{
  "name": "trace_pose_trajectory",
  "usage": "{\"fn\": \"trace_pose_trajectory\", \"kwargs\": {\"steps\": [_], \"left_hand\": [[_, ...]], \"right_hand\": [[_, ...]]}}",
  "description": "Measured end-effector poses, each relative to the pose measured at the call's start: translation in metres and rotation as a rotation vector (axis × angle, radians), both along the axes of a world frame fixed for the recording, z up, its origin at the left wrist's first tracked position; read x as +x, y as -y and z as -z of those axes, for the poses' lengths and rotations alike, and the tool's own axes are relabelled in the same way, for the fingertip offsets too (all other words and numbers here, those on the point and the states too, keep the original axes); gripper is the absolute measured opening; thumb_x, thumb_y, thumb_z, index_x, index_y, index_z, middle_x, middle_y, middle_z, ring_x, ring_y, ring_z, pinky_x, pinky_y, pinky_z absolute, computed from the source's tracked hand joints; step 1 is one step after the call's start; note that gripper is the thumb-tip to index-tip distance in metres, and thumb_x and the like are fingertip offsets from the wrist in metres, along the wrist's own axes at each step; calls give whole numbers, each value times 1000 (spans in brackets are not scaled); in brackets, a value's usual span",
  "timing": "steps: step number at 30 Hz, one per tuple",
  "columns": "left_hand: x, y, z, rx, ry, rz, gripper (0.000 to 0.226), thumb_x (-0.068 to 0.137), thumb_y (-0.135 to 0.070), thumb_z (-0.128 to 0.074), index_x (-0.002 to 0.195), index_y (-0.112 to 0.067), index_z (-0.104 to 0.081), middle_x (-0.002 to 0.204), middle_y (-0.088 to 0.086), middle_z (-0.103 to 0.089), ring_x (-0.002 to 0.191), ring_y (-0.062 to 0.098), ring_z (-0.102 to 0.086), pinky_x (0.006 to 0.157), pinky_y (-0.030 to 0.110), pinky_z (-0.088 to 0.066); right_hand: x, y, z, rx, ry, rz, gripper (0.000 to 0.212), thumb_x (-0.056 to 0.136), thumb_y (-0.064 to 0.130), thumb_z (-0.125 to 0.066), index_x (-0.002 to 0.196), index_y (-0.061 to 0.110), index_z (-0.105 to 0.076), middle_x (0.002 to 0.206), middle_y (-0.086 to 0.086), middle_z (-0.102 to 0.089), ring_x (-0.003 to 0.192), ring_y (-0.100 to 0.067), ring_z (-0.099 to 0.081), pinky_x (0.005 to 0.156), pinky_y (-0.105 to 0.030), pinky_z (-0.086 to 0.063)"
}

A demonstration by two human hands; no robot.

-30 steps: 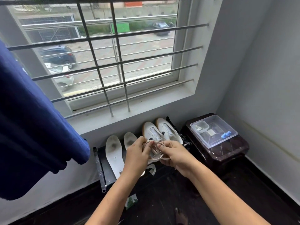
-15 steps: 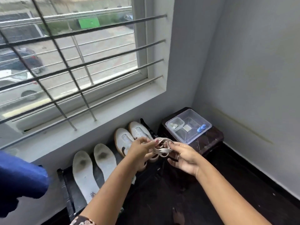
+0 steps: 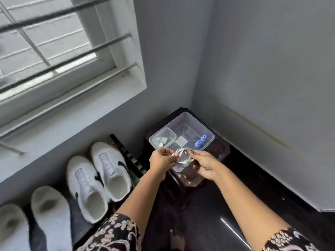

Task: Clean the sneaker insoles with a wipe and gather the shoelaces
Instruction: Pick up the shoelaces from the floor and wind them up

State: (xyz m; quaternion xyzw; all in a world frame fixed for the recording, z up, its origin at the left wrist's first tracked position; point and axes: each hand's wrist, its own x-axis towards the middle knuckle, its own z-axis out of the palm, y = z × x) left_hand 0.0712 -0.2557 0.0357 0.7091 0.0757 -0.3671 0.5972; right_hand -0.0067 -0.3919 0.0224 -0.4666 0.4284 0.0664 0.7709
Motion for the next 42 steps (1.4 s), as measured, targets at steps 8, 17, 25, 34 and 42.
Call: {"fn": "trace_pose_trajectory", "kwargs": {"steps": [8, 17, 25, 34, 42], "left_hand": [[28, 33, 90, 276, 171, 32, 13, 74, -5, -78, 78, -9, -66, 72, 4, -67, 62, 13, -62, 66, 27, -56], [50, 49, 115, 644, 541, 488, 5, 81, -10, -64, 77, -13, -62, 78, 4, -65, 72, 21, -59, 60, 25, -40], [53, 62, 120, 773, 634, 731, 5, 85, -2, -54, 87, -4, -57, 88, 14, -62, 80, 31, -60, 60, 36, -45], [57, 68, 128, 750, 659, 759, 10, 87, -4, -52, 95, -5, -58, 95, 14, -64, 89, 33, -62, 63, 37, -44], [59, 68, 129, 781, 687, 785, 17, 84, 0, -52, 95, -9, -61, 88, 8, -62, 83, 29, -62, 58, 34, -41]], "right_hand": [[39, 32, 80, -281, -132, -309, 18, 94, 6, -52, 80, 8, -64, 72, -3, -58, 66, -10, -48, 61, -22, -41], [90, 46, 103, -870, -309, -935, 16, 89, 17, -62, 98, 6, -68, 102, -15, -69, 96, -28, -64, 69, -28, -43], [96, 45, 117, -1012, -345, -1090, 22, 87, 1, -56, 106, 8, -66, 113, -16, -64, 103, -30, -61, 79, -29, -47], [98, 53, 118, -1087, -159, -988, 50, 83, -6, -58, 124, 20, -47, 118, -11, -55, 107, -29, -56, 89, -43, -51], [107, 56, 118, -1100, -139, -1054, 37, 90, -2, -50, 120, 16, -61, 120, -10, -60, 105, -25, -60, 90, -36, -50]]}}
